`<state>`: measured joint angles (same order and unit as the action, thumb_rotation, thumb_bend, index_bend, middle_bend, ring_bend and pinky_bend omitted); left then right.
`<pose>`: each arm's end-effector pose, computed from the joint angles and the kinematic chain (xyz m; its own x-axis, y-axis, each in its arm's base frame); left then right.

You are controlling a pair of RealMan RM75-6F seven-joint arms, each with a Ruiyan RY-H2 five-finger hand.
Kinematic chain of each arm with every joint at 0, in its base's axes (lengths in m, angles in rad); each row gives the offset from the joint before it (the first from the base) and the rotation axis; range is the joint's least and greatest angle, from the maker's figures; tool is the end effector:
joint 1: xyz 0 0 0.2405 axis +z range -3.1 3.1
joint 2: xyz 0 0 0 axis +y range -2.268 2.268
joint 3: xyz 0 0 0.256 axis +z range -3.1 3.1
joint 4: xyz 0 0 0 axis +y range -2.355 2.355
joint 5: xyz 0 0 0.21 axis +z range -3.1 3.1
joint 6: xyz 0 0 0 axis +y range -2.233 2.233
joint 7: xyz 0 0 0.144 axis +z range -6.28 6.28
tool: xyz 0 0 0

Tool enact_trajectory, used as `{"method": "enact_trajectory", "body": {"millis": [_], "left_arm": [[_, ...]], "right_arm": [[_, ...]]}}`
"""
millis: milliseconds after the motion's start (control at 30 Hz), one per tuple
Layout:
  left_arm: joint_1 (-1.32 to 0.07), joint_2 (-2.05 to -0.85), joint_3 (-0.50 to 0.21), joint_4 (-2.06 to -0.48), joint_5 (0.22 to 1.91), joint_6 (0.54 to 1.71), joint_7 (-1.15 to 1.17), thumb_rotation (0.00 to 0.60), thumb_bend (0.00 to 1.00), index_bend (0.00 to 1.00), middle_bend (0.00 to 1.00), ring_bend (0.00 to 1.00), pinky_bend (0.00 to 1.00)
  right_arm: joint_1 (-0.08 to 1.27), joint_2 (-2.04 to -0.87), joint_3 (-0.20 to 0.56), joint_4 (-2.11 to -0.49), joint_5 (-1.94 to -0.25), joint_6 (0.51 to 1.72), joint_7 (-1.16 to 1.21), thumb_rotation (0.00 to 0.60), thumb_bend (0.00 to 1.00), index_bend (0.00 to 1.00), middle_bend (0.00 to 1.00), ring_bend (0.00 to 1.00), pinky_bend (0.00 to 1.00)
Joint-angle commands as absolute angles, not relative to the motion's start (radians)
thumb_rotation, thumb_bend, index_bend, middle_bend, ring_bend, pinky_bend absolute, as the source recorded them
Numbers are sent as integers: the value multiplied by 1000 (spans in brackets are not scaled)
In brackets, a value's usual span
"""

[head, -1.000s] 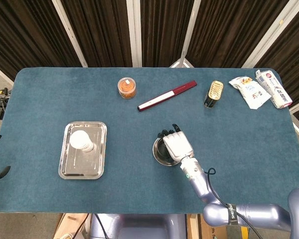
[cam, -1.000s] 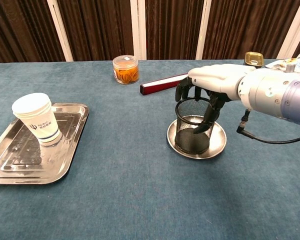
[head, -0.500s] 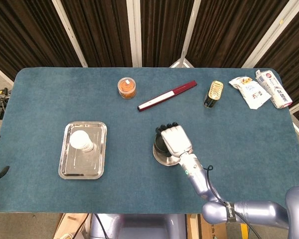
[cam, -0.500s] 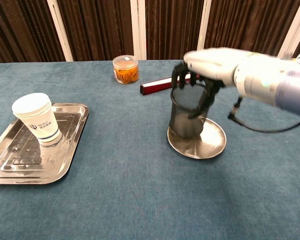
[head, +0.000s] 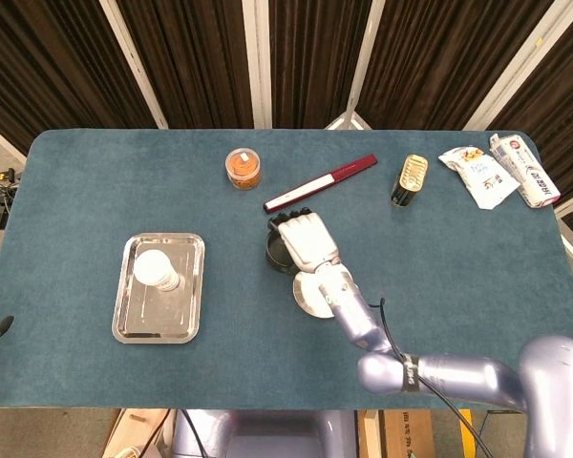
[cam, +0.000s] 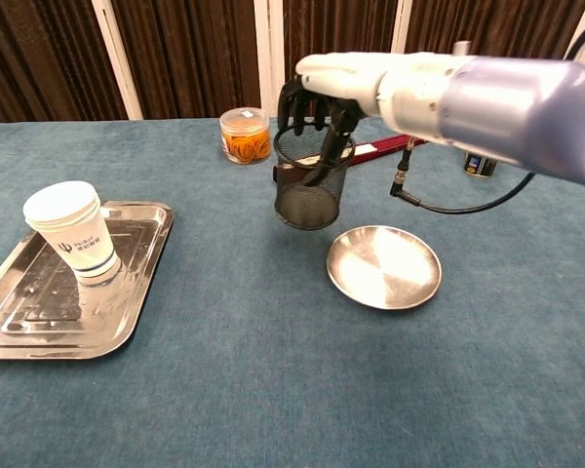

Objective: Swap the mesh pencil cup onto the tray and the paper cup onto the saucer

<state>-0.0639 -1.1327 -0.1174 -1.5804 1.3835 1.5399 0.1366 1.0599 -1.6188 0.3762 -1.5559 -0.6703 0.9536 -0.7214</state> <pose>-0.3264 0.1868 0.1815 0.5228 -0.0947 0.8472 0.8495 0.1400 -0.5086 -0.0136 -0.3824 -0.0208 0.4614 -0.2155 0.8606 -0.8401 -0.4180 0.3457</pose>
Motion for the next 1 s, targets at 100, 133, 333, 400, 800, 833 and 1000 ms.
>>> {"method": "enact_trajectory", "body": {"millis": [100, 133, 333, 400, 800, 833, 1000], "left_arm": [[-60, -1120, -126, -1577, 1368, 1538, 106, 600, 254, 179, 0, 0, 101], [-59, -1118, -128, -1576, 1364, 1539, 102, 600, 254, 179, 0, 0, 101], [-61, -1109, -136, -1565, 1350, 1526, 71, 600, 254, 178, 0, 0, 101], [-60, -1108, -136, -1565, 1352, 1528, 66, 600, 254, 178, 0, 0, 101], [-61, -1111, -132, -1565, 1356, 1527, 79, 600, 254, 178, 0, 0, 101], [-62, -1112, -130, -1565, 1362, 1527, 80, 600, 254, 178, 0, 0, 101], [-71, -1108, -110, -1575, 1406, 1515, 54, 600, 253, 177, 0, 0, 101]], "right_arm": [[1117, -1714, 371, -1409, -665, 883, -658, 600, 358, 465, 450, 522, 229], [1122, -1727, 367, -1388, -667, 874, -650, 600, 358, 461, 450, 514, 217], [1141, -1784, 332, -1289, -706, 806, -586, 600, 198, 166, 256, 318, 48], [1144, -1784, 331, -1286, -714, 807, -579, 600, 122, 54, 135, 179, 9], [1119, -1611, 327, -1552, -591, 983, -735, 600, 0, 0, 0, 0, 0], [1107, -1577, 322, -1598, -582, 1010, -752, 600, 0, 0, 0, 0, 0], [1012, -1389, 257, -1837, -589, 1156, -809, 600, 0, 0, 0, 0, 0]]}}
